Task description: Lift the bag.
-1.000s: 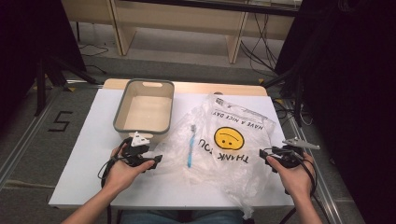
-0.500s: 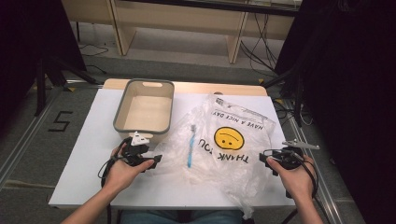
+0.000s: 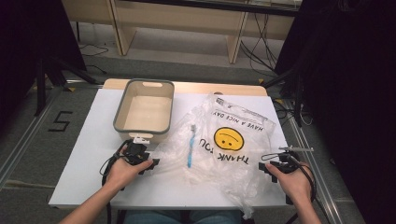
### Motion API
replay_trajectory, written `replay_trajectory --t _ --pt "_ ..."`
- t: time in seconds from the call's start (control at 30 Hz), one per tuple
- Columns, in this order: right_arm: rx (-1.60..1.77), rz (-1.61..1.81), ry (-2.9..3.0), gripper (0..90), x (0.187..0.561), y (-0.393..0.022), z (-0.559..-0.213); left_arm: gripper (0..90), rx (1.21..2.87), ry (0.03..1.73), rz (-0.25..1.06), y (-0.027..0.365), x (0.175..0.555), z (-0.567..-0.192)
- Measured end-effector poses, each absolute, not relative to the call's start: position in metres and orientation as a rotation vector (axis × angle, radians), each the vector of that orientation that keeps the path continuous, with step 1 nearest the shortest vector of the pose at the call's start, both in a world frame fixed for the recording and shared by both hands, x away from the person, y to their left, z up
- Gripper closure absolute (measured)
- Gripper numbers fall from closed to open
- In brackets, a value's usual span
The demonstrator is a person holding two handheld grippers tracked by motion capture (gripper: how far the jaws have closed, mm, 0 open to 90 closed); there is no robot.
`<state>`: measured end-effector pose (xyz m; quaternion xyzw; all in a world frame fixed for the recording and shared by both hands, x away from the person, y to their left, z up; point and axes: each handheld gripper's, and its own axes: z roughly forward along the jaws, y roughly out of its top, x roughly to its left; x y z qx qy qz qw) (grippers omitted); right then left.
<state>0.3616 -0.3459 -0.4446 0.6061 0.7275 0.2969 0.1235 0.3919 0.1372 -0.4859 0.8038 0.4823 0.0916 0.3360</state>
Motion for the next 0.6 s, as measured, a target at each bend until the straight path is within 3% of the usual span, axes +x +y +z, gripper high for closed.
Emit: replay_trajectory --t 0.07,0.1,0.23,0.6 --pt "1.770 0.863 2.130 50.0 0.361 -0.346 -0.446 52.5 2.111 1.257 0.254 0.136 0.392 -0.485" --pt "1.773 0.858 2.141 56.4 0.361 -0.348 -0.448 54.2 2.109 1.263 0.246 0.135 0.392 -0.484" --pt "1.784 0.869 2.166 67.6 0.362 -0.350 -0.450 60.4 2.141 1.258 0.283 0.131 0.391 -0.484" --pt "1.784 0.866 2.222 86.9 0.363 -0.346 -0.456 81.4 2.202 1.241 0.325 0.126 0.387 -0.482"
